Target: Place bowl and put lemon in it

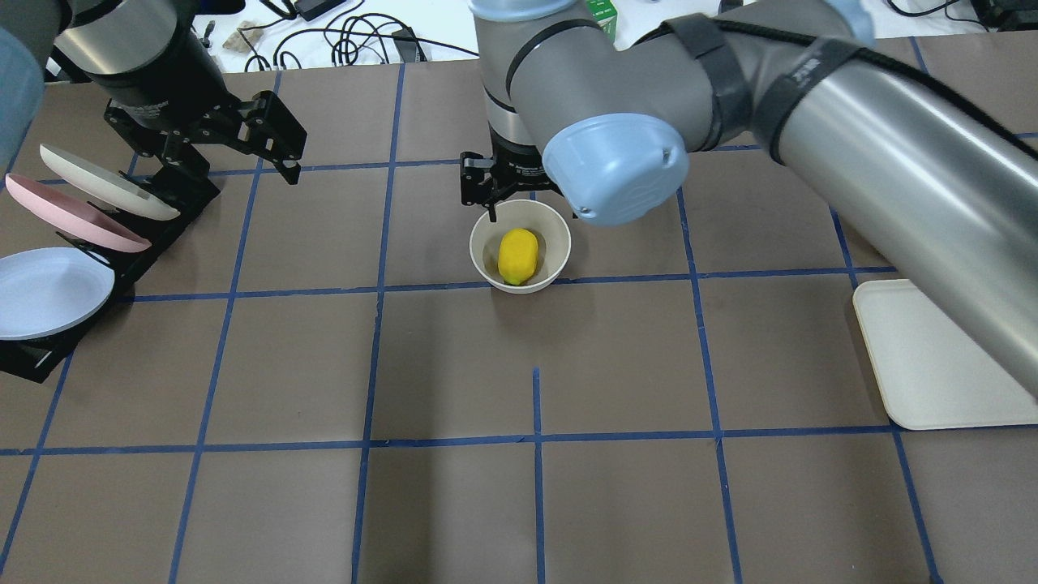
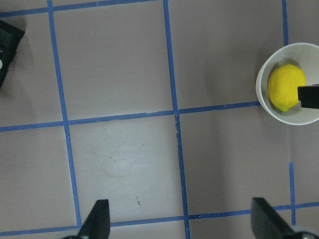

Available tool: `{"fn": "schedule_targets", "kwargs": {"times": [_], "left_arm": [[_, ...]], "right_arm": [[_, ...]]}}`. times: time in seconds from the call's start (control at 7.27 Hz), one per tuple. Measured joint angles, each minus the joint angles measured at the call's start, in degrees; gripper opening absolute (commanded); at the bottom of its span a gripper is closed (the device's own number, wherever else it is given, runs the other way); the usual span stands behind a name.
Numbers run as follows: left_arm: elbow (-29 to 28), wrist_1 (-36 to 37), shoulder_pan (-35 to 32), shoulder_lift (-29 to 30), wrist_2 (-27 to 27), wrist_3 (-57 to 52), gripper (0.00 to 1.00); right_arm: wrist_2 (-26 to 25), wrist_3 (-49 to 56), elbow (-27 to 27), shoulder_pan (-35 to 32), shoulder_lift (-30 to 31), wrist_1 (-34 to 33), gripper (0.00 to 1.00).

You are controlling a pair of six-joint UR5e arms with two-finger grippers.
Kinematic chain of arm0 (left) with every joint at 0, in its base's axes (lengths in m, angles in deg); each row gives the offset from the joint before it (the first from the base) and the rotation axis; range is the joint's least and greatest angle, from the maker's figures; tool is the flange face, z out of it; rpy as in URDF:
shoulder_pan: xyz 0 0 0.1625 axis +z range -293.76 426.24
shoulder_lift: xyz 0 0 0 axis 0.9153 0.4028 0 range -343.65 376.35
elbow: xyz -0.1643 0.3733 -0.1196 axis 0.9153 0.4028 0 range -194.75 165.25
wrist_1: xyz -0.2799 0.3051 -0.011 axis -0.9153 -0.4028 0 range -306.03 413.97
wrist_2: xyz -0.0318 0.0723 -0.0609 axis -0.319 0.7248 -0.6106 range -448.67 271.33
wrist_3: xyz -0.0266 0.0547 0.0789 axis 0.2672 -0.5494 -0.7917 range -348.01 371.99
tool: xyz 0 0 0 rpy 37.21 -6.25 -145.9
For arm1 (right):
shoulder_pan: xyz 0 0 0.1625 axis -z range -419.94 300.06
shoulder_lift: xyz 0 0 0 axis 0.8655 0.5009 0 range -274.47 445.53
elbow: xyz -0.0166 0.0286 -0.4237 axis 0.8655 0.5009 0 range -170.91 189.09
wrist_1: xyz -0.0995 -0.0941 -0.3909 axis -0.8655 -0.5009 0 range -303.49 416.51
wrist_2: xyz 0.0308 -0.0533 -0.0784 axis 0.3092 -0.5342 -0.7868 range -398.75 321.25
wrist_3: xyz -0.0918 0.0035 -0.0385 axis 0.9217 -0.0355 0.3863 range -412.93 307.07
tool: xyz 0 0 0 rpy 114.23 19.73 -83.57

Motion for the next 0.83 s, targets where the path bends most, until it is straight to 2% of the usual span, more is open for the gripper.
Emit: {"fn": "schedule_targets", "kwargs": {"times": [0.41, 0.83], "left_arm": [[0.04, 0.00, -0.12, 0.08, -0.07, 0.06, 1.00], [0.08, 0.00, -0.11, 0.12, -0.31, 0.07, 1.00]], "right_arm": [[-0.42, 1.27, 0.13, 2.01, 4.67, 3.41, 1.00], [-0.22, 5.03, 0.03, 13.18, 8.32, 5.50, 1.00]]}}
